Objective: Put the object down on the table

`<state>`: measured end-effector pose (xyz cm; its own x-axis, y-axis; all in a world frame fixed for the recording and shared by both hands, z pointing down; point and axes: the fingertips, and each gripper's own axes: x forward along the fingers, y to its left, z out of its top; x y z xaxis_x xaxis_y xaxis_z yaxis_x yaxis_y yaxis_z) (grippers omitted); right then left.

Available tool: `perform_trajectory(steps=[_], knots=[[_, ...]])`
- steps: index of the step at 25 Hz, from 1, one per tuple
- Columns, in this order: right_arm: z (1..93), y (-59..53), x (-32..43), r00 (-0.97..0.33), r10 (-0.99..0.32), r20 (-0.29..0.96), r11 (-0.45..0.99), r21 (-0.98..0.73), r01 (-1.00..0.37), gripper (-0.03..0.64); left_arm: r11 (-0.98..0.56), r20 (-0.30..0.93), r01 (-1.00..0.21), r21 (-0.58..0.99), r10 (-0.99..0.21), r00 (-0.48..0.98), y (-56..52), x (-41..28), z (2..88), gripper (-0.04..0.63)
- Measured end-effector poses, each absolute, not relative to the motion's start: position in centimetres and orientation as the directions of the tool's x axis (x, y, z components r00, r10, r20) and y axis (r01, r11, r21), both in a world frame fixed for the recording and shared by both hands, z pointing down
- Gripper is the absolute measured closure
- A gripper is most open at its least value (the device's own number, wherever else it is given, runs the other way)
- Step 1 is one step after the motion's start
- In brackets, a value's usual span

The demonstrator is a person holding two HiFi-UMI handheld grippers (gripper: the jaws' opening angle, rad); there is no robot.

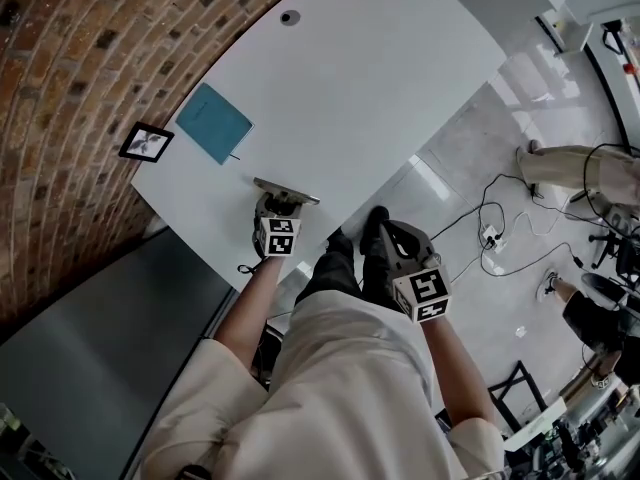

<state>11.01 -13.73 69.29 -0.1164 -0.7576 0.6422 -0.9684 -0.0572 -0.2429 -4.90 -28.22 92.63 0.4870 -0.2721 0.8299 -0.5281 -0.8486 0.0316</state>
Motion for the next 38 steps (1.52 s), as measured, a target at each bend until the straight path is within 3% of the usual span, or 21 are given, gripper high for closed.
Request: perform_trajectory(steps=[13, 15, 18, 35, 38], knots=[[70.4, -13.1, 11.7, -0.108, -0.742, 0.662, -0.08, -0.247, -0.966, 0.614, -0.828, 0.851, -0.559, 0.047, -0.26, 0.456, -28.7, -4.5, 94.2, 0.303], [70.4, -12.9, 12.0, -0.103, -0.746, 0.657, -0.084, -0.247, -0.965, 0.614, -0.818, 0.857, -0.57, 0.08, -0.236, 0.458, -28.4, -4.5, 94.4, 0.25], [70.3, -12.5, 12.0, -0.107, -0.742, 0.662, -0.079, -0.245, -0.966, 0.614, -0.814, 0.852, -0.57, 0.11, -0.219, 0.476, -28.1, -4.1, 94.0, 0.225], [66.9, -14.0, 11.3, -0.077, -0.774, 0.629, -0.049, -0.181, -0.982, 0.614, -0.812, 0.776, -0.571, 0.121, -0.281, 0.565, -28.9, -4.9, 85.3, 0.23], [65.7, -14.4, 10.7, -0.088, -0.783, 0.616, -0.022, -0.169, -0.985, 0.614, -0.806, 0.743, -0.576, 0.134, -0.303, 0.597, -28.7, -5.4, 82.3, 0.261]])
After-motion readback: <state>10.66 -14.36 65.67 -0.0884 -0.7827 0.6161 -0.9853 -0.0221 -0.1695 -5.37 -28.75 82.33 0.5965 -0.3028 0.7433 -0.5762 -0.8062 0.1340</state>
